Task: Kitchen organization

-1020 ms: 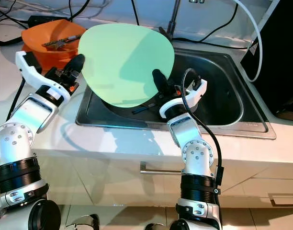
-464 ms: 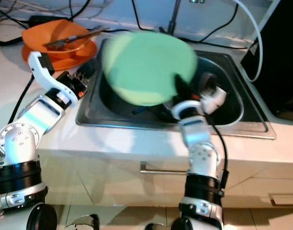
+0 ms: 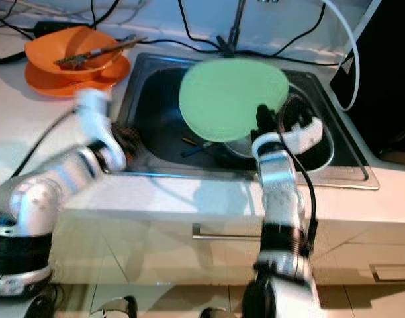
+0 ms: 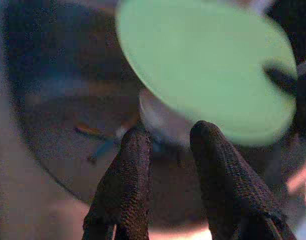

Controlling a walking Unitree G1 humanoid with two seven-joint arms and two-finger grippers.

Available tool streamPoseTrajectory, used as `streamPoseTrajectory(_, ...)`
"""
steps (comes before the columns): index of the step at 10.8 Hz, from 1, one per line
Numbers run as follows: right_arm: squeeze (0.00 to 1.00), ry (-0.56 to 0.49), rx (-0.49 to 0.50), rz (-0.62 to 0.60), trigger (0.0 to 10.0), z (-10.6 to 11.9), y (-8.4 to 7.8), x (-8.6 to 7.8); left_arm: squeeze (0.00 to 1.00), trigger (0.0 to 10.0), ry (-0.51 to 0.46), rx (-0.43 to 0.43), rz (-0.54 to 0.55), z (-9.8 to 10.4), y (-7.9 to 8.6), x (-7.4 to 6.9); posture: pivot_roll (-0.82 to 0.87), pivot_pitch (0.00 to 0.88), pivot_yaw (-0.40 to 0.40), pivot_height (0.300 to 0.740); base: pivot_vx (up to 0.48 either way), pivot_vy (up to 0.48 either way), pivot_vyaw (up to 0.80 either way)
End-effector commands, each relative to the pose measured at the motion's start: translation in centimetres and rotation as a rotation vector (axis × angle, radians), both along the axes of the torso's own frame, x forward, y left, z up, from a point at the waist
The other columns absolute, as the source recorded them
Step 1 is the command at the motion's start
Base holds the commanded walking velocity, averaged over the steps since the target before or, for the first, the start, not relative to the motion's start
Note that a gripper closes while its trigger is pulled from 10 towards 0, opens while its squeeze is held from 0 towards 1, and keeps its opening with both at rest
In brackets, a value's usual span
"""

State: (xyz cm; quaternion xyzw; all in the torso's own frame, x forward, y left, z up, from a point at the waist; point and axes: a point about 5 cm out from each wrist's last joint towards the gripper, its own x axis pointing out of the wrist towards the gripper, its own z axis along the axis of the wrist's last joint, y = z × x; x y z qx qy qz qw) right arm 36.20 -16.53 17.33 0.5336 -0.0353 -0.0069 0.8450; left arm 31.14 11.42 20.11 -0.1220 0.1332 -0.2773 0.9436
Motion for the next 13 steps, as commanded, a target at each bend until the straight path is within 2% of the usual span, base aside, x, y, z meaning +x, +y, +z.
streamPoseTrajectory(1, 0.0, -0.043, -0.065, -0.015, 10.0, 1.2, -0.2, 0.7, 0.0, 10.0, 0.018, 0.088, -0.045, -0.5, -0.7, -0.6, 0.02, 0.083, -0.107, 0.74, 0.0, 0.0, 0.0)
streamPoseTrajectory(2, 0.0, 0.006, -0.137, -0.026, 10.0, 0.6, 0.1, 1.6, 0.0, 10.0, 0.011, 0.189, -0.071, -1.0, -1.0, -1.0, 0.02, 0.084, -0.111, 0.74, 0.0, 0.0, 0.0)
streamPoseTrajectory(3, 0.0, 0.016, -0.162, -0.016, 10.0, 0.6, 0.4, 2.0, 0.0, 10.0, 0.008, 0.209, -0.077, -1.0, -1.1, -1.1, 0.02, 0.084, -0.111, 0.74, 0.0, 0.0, 0.0)
streamPoseTrajectory(5, 0.0, 0.06, -0.344, 0.035, 10.0, 0.2, 1.9, 3.2, 0.0, 10.0, -0.015, 0.264, -0.111, -0.8, -1.8, -1.5, 0.04, 0.084, -0.123, 0.74, 0.0, 0.0, 0.0)
streamPoseTrajectory(8, 0.0, 0.114, -0.415, 0.089, 10.0, -1.3, 3.2, 3.6, 0.0, 10.0, -0.021, 0.29, -0.119, -0.9, -2.0, -1.7, 0.05, 0.086, -0.13, 0.74, 0.0, 0.0, 0.0)
streamPoseTrajectory(11, 0.0, 0.167, -0.465, 0.133, 10.0, -3.0, 4.1, 3.3, 0.0, 10.0, -0.023, 0.316, -0.117, -1.1, -1.9, -1.8, 0.05, 0.091, -0.127, 0.74, 0.0, 0.0, 0.0)
streamPoseTrajectory(12, 0.0, 0.207, -0.528, 0.147, 10.0, -3.9, 4.2, 3.1, 0.0, 10.0, -0.026, 0.331, -0.113, -1.1, -1.9, -1.8, 0.05, 0.089, -0.126, 0.74, 0.0, 0.0, 0.0)
streamPoseTrajectory(13, 0.41, 0.226, -0.54, 0.155, 10.0, -4.4, 4.1, 2.9, 0.0, 10.0, -0.025, 0.331, -0.112, -1.2, -1.9, -1.8, 0.06, 0.089, -0.125, 0.74, 0.0, 0.0, 0.0)
